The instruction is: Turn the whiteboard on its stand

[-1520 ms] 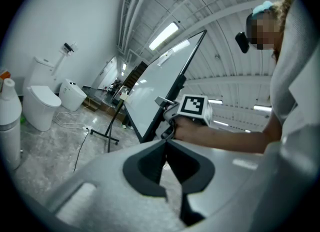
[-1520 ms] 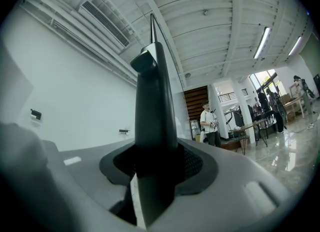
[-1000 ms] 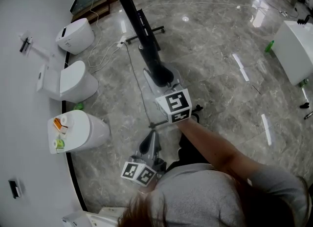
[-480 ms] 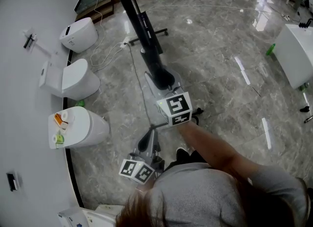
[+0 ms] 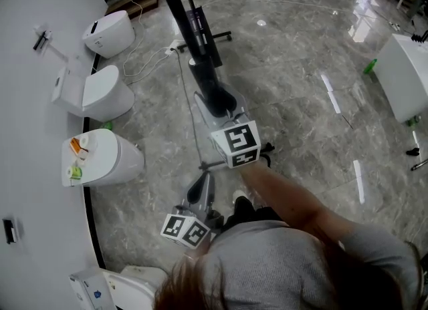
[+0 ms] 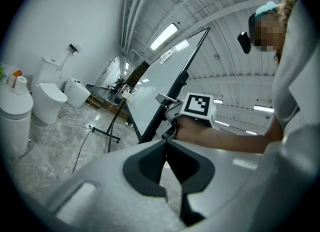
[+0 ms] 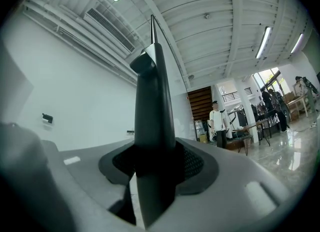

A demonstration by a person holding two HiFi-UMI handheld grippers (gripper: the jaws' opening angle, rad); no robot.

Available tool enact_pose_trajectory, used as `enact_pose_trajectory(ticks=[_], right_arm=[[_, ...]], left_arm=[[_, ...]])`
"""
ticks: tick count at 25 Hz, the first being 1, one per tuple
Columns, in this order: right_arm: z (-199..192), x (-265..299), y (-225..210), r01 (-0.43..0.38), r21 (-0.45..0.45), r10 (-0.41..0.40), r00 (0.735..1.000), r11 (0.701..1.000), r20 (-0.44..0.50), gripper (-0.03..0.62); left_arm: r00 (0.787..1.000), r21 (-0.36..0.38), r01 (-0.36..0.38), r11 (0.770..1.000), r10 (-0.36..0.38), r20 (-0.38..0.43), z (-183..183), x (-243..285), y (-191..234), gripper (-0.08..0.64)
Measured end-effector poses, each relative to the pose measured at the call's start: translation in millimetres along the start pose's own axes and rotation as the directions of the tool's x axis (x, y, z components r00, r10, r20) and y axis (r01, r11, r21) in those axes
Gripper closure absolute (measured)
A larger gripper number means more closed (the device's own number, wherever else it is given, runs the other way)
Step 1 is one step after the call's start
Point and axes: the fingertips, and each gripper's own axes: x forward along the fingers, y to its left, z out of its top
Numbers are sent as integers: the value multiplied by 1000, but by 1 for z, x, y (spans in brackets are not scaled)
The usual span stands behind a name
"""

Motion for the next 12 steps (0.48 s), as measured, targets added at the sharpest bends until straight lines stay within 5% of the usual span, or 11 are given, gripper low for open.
enact_pose_trajectory(ticks=[12], right_arm=[[4, -46, 23, -23, -3, 23, 1000, 1000, -11, 402]], left_arm=[[1000, -22, -18, 1000, 18, 14, -22, -32, -35, 558]])
